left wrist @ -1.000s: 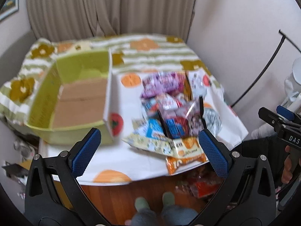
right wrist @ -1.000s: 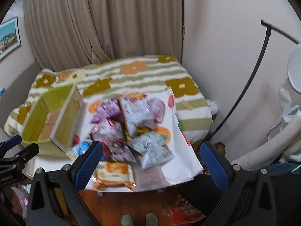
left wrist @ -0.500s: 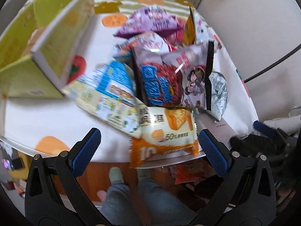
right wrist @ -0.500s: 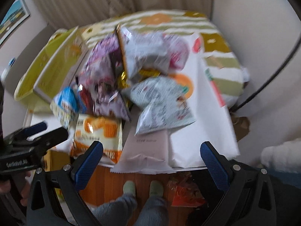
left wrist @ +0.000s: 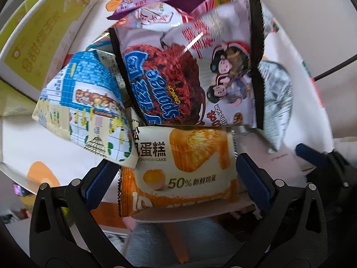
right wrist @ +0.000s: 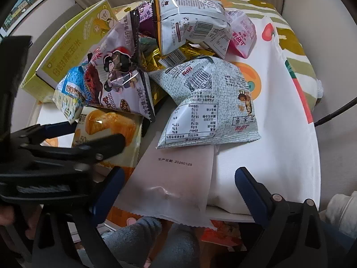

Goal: Organize snacks
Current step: 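Grasp the white chiffon cake packet with the left tool while the right tool grasps a white packet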

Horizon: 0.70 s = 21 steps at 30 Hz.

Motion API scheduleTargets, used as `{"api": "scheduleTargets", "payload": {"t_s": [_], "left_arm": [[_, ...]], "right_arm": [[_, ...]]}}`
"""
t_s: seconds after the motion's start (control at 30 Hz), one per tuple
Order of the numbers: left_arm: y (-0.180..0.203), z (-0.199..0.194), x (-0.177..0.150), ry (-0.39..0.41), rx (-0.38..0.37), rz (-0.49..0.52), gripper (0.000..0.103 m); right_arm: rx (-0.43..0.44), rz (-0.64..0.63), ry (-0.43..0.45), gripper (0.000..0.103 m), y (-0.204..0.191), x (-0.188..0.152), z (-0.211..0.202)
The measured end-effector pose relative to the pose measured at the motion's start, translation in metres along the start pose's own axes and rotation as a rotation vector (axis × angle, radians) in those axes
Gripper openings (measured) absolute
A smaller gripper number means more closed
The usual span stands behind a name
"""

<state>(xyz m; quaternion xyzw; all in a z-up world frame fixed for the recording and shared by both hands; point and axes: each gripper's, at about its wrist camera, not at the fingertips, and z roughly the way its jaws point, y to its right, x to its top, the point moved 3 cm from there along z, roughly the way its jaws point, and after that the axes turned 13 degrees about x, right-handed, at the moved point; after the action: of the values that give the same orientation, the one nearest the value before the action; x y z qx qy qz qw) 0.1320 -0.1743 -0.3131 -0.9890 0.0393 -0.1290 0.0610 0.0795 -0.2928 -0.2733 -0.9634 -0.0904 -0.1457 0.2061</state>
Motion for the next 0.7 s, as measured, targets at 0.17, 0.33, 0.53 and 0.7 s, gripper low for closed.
{"api": "scheduleTargets", "payload": {"t_s": [0.17, 0.33, 0.53, 0.7], "left_arm": [[0.01, 0.016, -0.002, -0.023, 0.006, 0.011, 0.101], [0.005, 0.024, -0.005, -0.047, -0.082, -0.017, 0.092], [-0.009, 0.022, -0.007, -0.041, -0.097, -0.01, 0.083], [-0.024, 0.025, -0.006, -0.045, -0.102, -0.023, 0.082]], "right_arm": [[0.023, -0.002, -0.02, 0.09, 0.002, 0.002, 0.006], [0.052, 0.019, -0.036, 0.085, 0.008, 0.004, 0.016], [0.097, 0.062, -0.056, 0.078, 0.01, 0.002, 0.031], [0.113, 0.084, -0.051, 0.072, 0.012, 0.003, 0.032]]}}
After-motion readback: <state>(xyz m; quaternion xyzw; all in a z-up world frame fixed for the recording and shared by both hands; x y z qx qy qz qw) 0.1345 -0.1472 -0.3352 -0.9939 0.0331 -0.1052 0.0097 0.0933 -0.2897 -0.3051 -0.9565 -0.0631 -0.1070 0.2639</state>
